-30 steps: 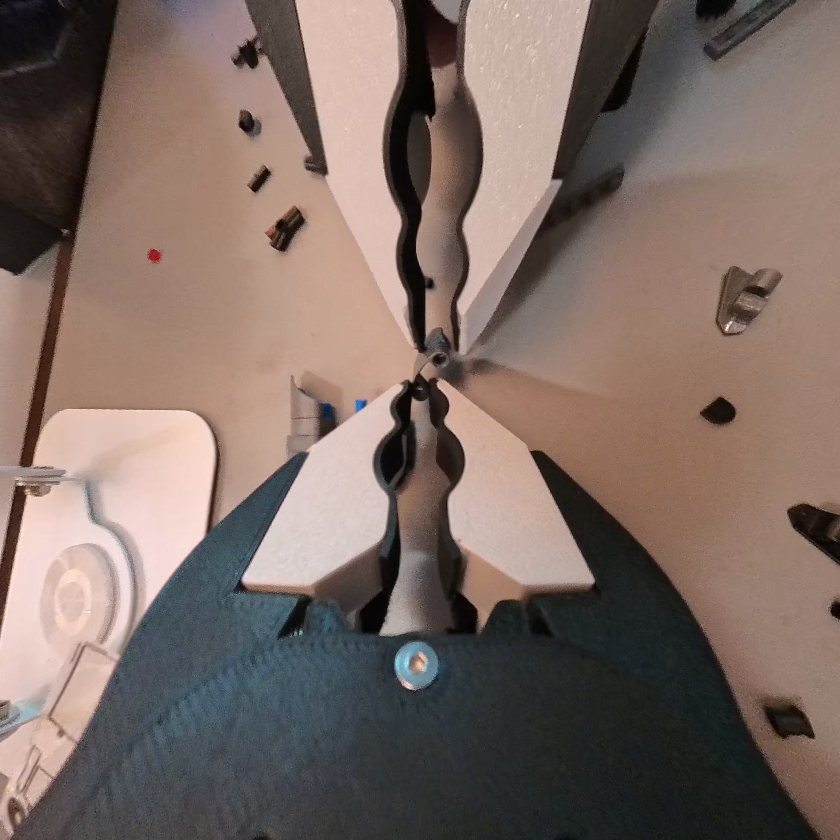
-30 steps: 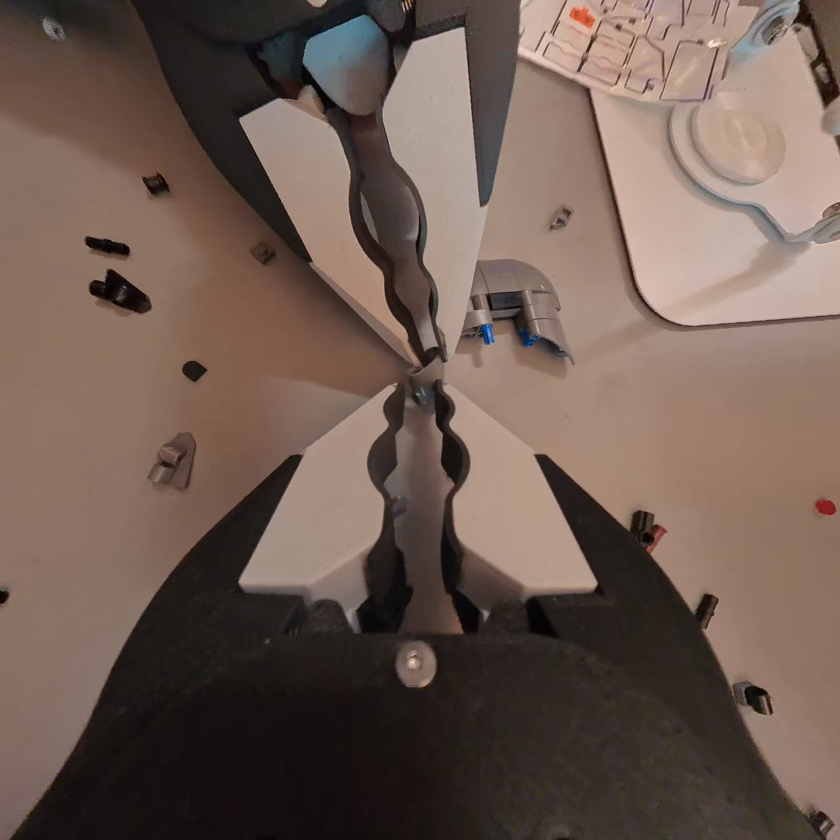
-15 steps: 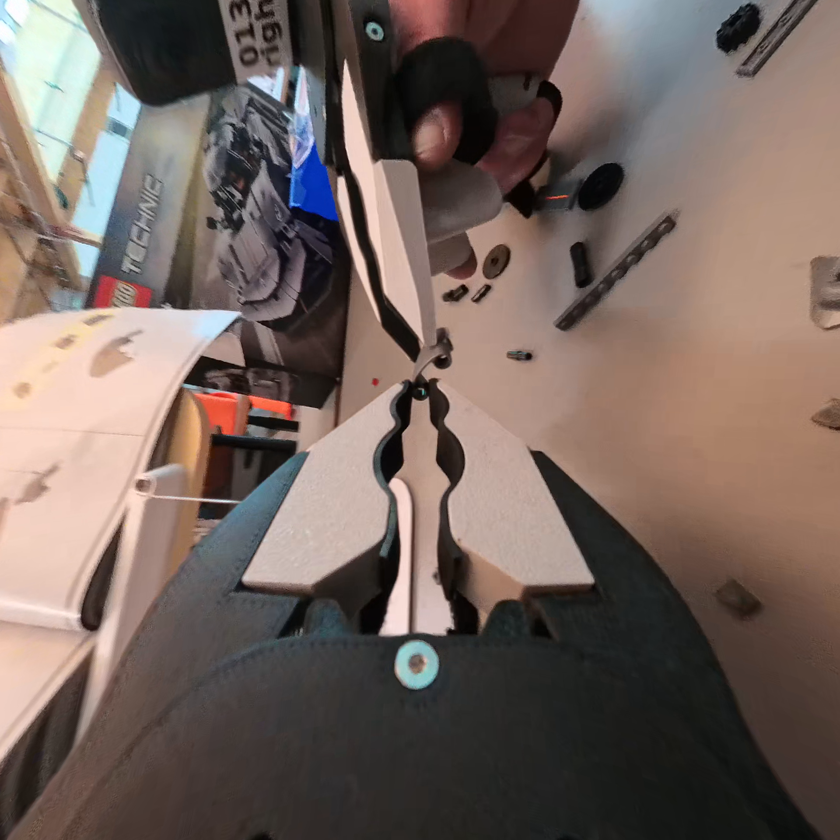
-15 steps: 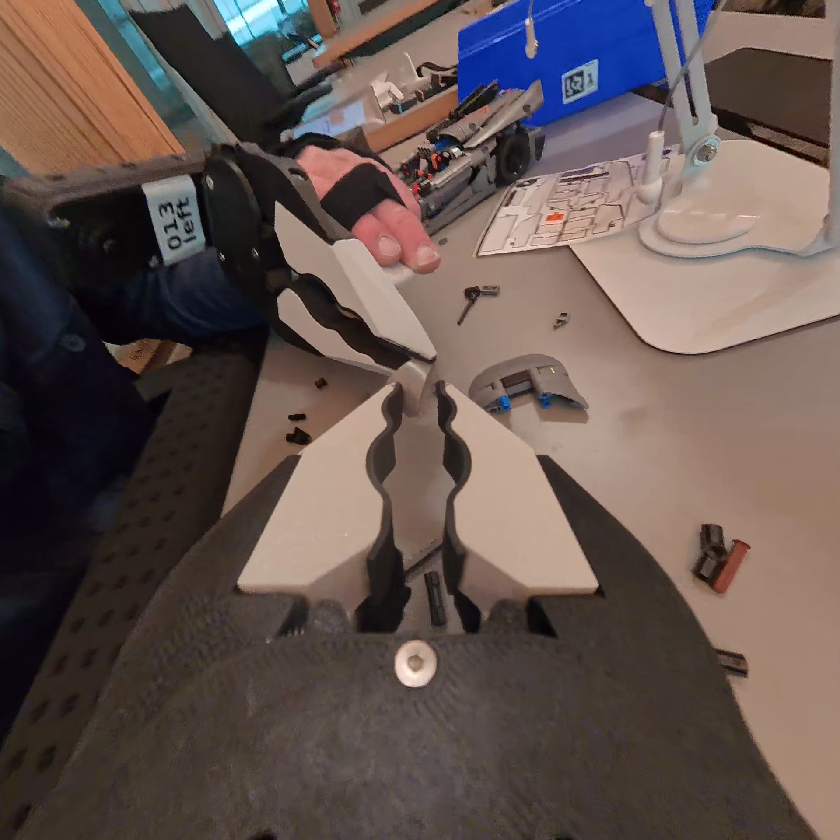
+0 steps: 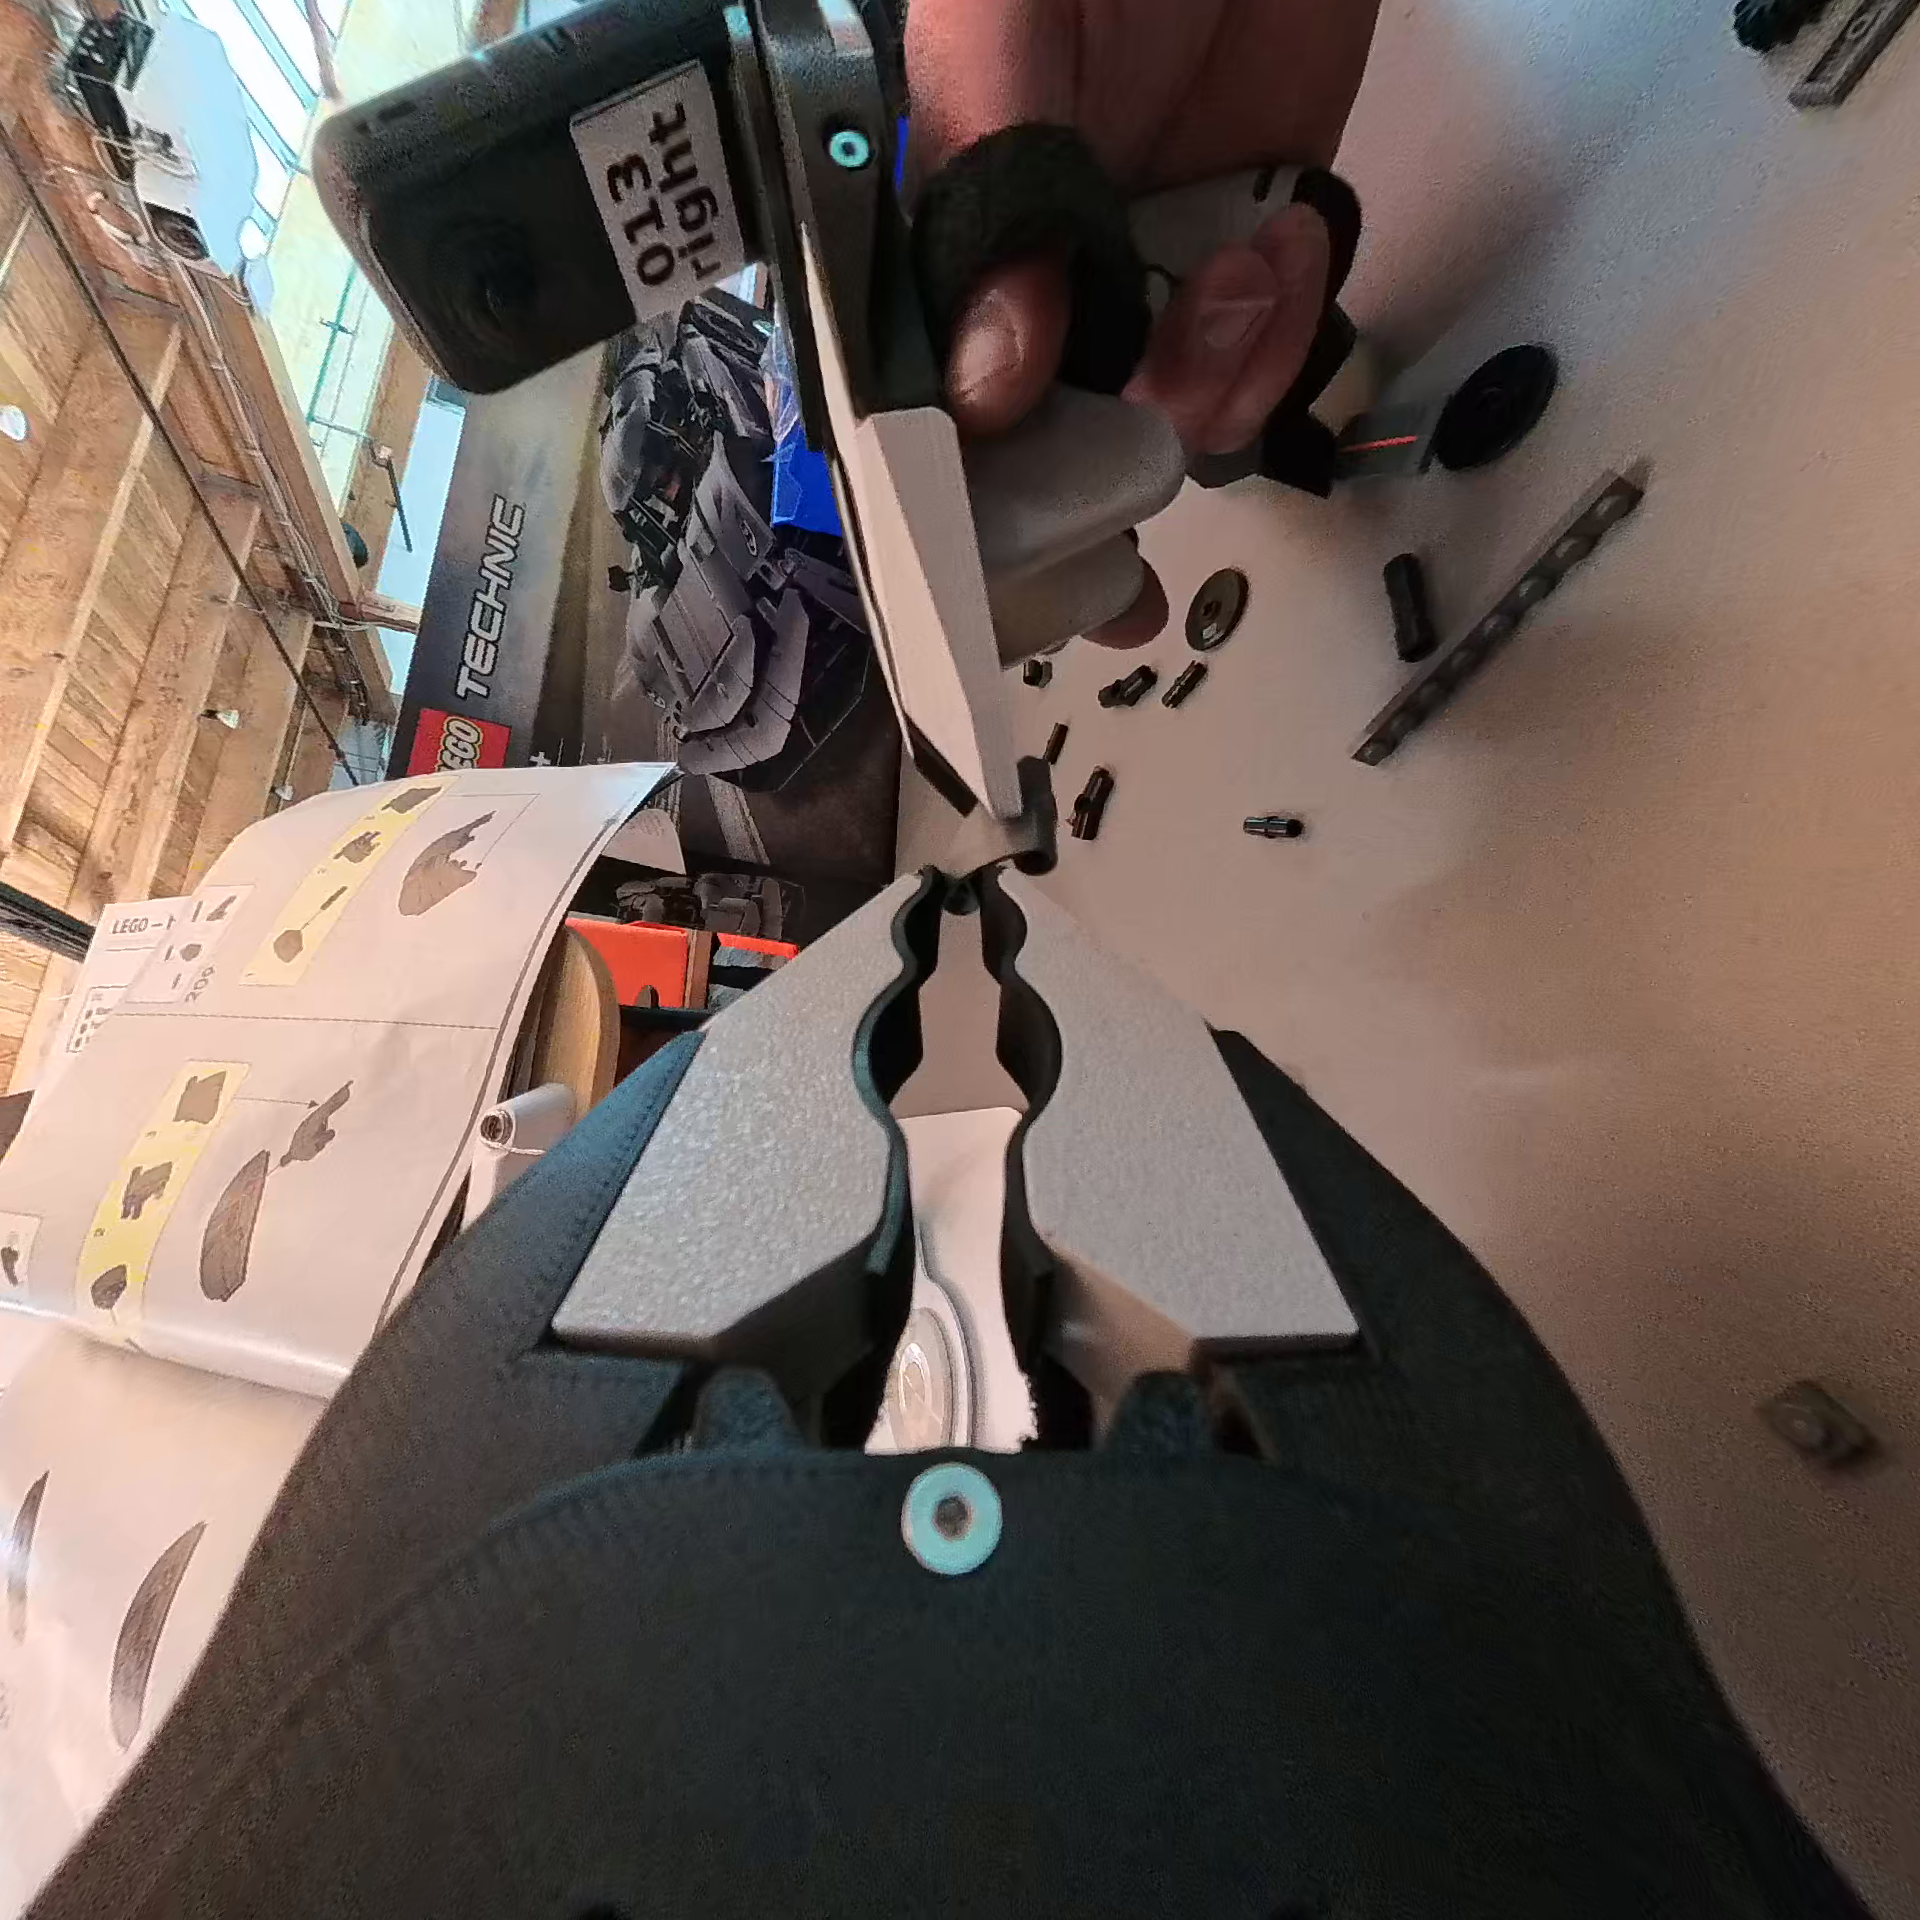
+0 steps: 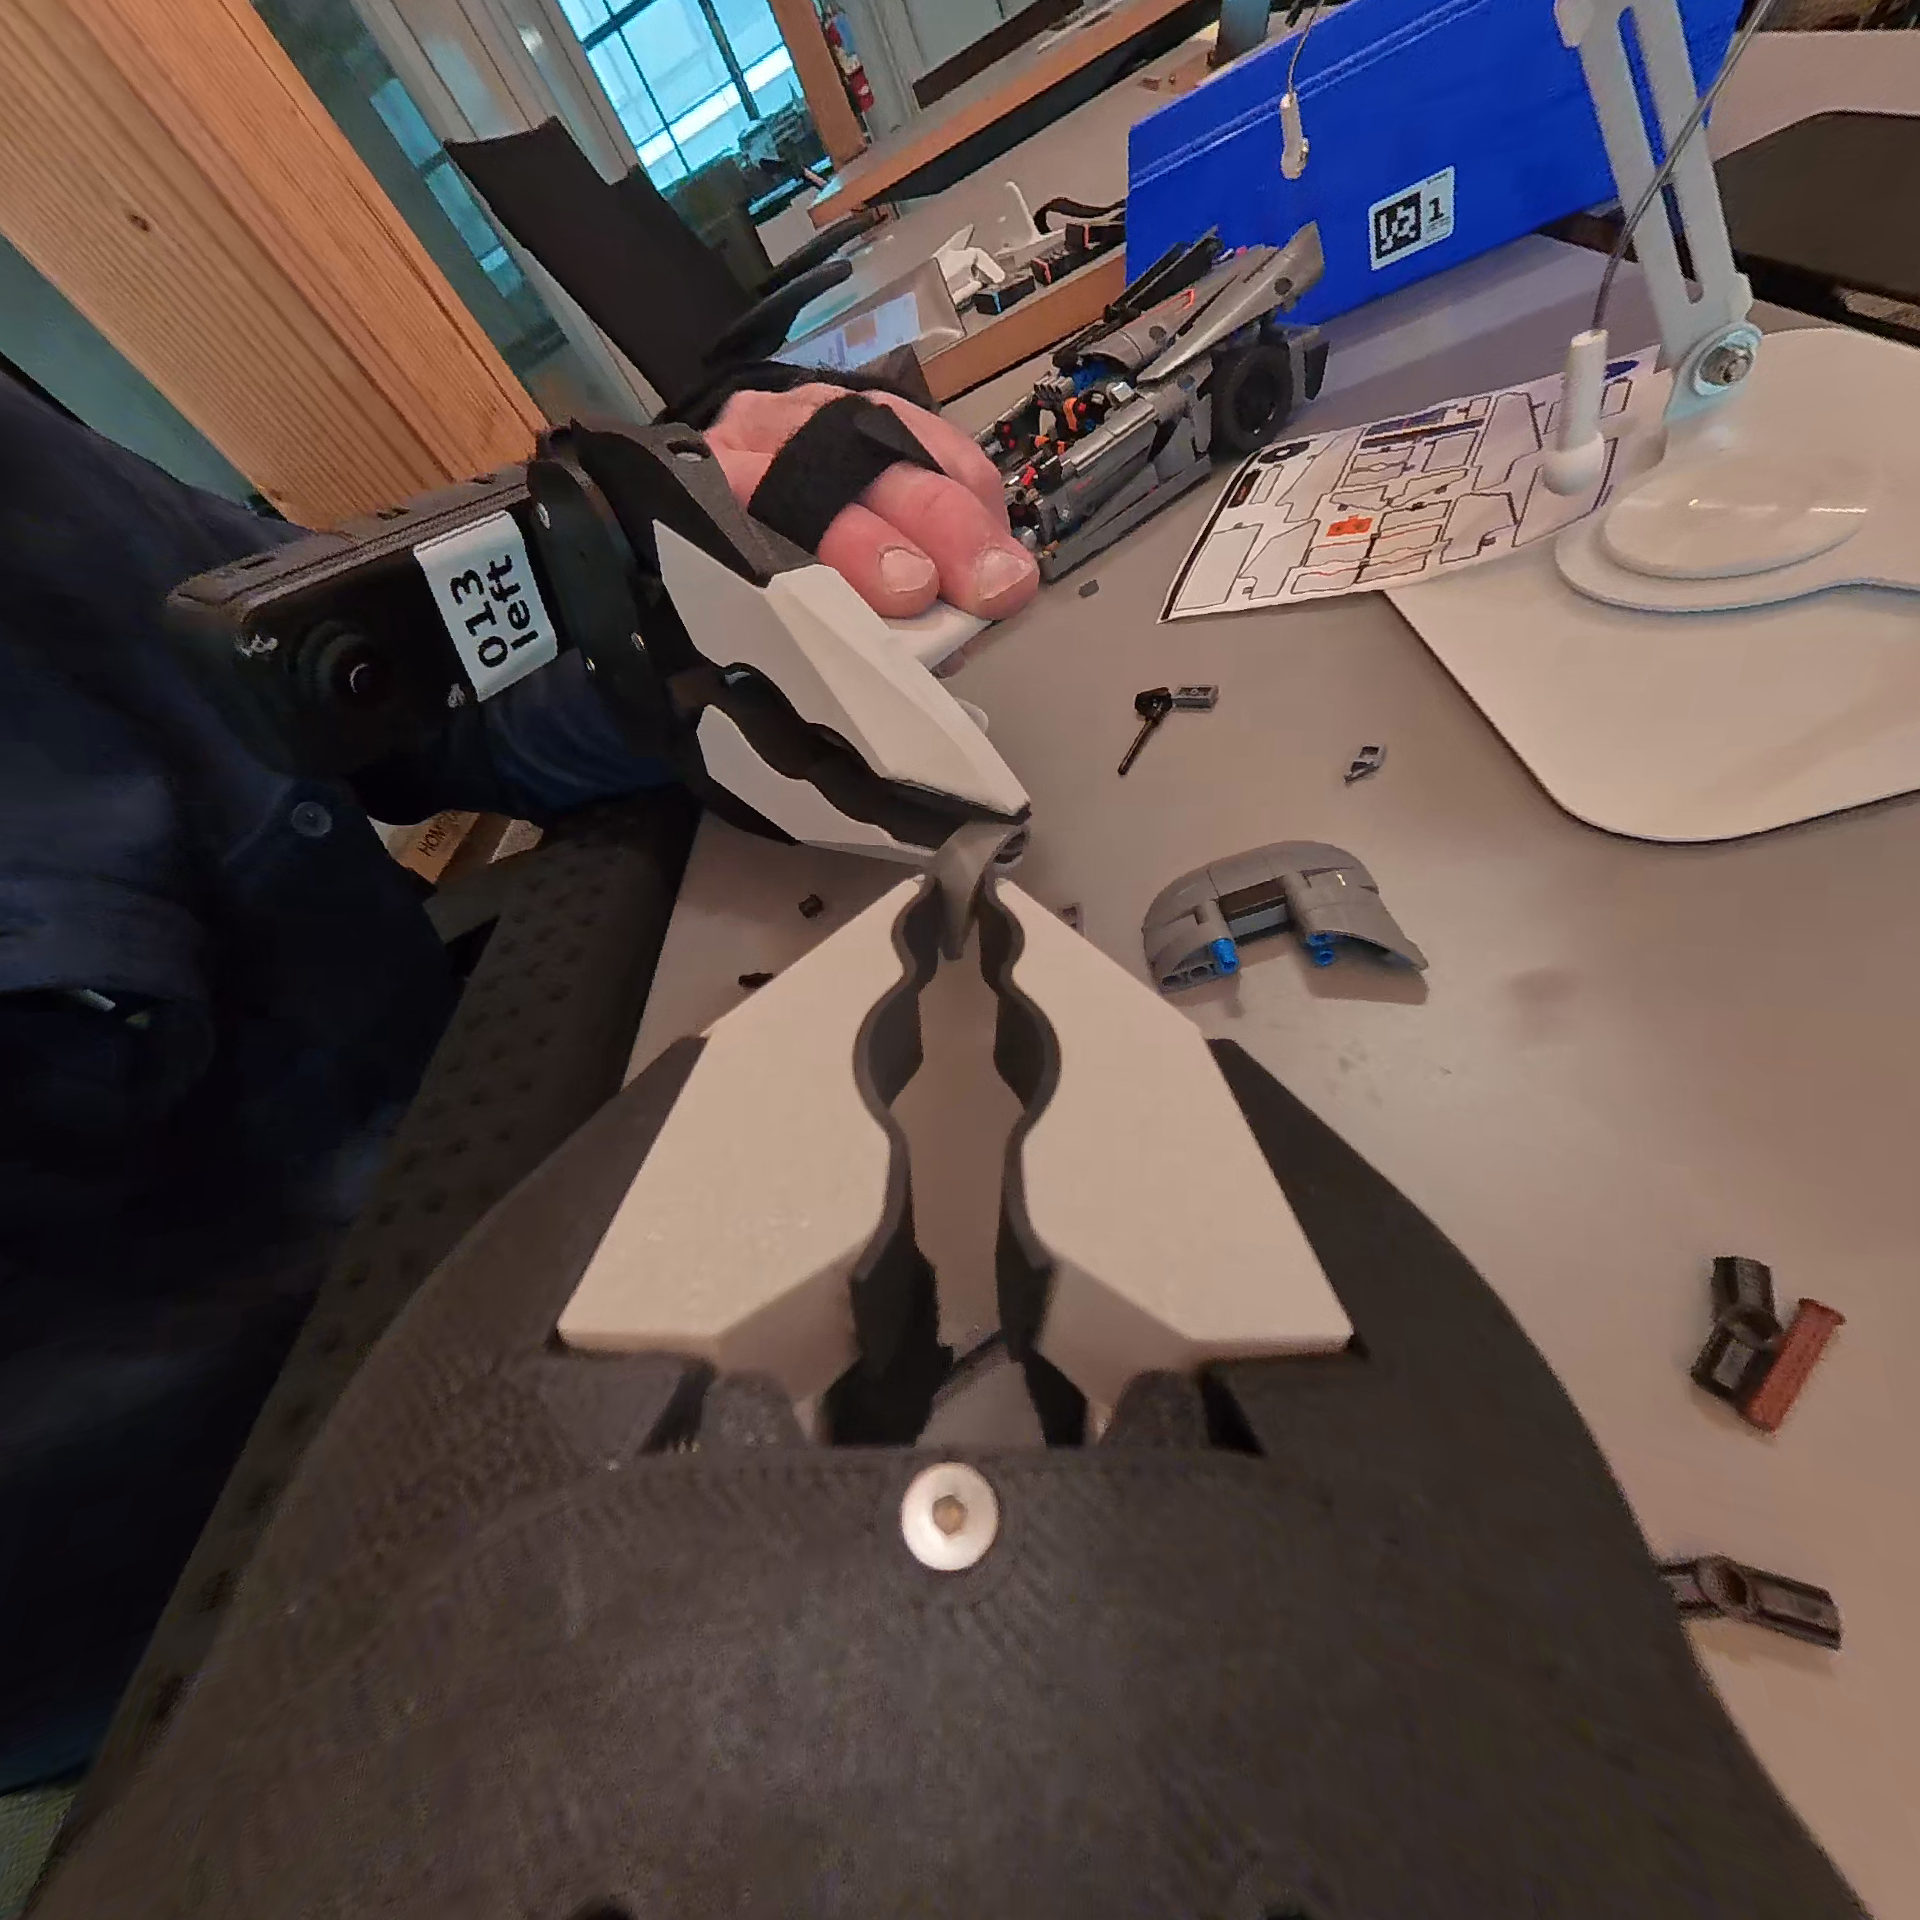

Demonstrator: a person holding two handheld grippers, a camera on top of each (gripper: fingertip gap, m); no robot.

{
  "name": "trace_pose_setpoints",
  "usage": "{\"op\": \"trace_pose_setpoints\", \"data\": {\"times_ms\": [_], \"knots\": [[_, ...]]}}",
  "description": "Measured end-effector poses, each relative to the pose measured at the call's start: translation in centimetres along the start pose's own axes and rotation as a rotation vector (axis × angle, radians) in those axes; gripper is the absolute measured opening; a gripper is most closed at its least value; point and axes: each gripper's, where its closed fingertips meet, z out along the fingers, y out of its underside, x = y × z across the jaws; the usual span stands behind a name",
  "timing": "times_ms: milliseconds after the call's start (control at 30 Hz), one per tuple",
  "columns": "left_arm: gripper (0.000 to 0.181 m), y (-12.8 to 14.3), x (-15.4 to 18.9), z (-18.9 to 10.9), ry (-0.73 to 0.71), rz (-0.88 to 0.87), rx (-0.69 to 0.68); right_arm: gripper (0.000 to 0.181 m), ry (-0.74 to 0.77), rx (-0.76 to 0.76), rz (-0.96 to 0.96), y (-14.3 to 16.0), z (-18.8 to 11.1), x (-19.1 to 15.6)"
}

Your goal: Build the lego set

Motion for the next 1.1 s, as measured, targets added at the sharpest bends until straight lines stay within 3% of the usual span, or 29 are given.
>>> {"op": "trace_pose_setpoints", "data": {"times_ms": [167,367,567,667,767,900,967,1000,1100], "knots": [[0.017,1.2,0.0,0.0,0.054,-0.128,0.009,0.000,0.075,-0.020,-0.002,0.3,-0.4,1.4],[0.053,6.6,2.2,0.2,0.328,-0.502,-0.122,0.000,0.135,-0.092,0.000,1.6,0.2,2.4],[0.071,7.7,5.2,1.1,0.483,-0.607,-0.174,0.000,0.171,-0.150,-0.005,2.5,0.7,3.0],[0.070,7.9,6.5,1.6,0.533,-0.620,-0.207,0.000,0.178,-0.171,-0.013,2.8,1.0,3.0],[0.052,7.7,6.8,2.0,0.557,-0.685,-0.200,0.000,0.188,-0.183,-0.018,3.0,1.1,3.1],[0.046,8.0,6.5,2.2,0.511,-0.641,-0.217,0.000,0.196,-0.183,-0.017,3.0,1.1,3.2],[0.038,8.3,6.1,2.3,0.464,-0.600,-0.224,0.000,0.201,-0.175,-0.015,2.9,1.0,3.3],[0.023,8.1,6.1,2.3,0.462,-0.593,-0.215,0.000,0.203,-0.171,-0.014,2.8,1.0,3.4],[0.023,7.2,6.3,2.3,0.483,-0.592,-0.186,0.000,0.207,-0.173,-0.011,2.9,0.9,3.5]]}}
